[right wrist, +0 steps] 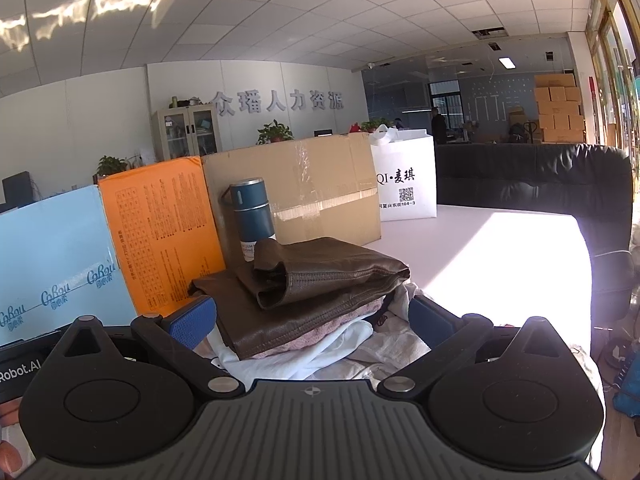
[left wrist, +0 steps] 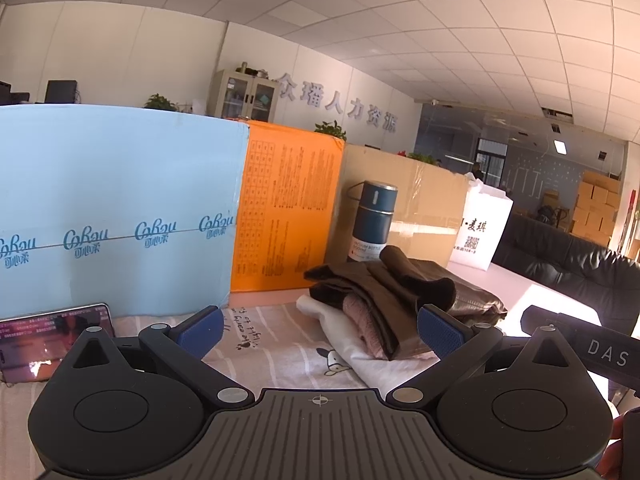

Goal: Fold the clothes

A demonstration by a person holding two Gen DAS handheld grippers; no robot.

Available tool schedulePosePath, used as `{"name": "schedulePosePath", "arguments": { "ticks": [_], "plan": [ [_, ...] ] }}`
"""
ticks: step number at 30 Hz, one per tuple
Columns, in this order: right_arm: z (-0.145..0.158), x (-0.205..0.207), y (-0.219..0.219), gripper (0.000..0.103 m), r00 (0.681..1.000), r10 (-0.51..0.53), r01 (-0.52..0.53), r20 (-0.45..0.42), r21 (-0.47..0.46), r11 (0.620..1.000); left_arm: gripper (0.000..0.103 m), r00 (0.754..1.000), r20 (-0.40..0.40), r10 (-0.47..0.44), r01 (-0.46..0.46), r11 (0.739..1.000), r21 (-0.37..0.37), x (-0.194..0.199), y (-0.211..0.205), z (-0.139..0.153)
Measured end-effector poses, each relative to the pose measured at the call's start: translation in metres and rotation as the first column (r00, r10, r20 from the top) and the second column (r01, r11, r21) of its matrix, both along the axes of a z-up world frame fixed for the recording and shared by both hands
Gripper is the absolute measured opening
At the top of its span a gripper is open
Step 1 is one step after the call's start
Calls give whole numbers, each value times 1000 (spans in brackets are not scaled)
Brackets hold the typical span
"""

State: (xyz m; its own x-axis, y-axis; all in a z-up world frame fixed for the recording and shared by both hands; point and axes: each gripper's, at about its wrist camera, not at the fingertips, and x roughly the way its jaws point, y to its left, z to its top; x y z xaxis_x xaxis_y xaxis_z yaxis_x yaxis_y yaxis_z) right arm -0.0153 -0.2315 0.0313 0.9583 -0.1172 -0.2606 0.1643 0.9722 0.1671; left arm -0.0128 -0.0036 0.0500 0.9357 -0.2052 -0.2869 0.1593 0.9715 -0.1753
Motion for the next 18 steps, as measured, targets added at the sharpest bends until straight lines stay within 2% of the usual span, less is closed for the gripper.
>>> {"name": "schedulePosePath", "arguments": {
  "ticks": [18],
  "plan": [
    [-3, 3, 1, 103, 1000, 7, -7, -9, -10, 1000, 103, 1000, -4, 8, -8, 1000, -2, 2, 0, -1]
  ]
}}
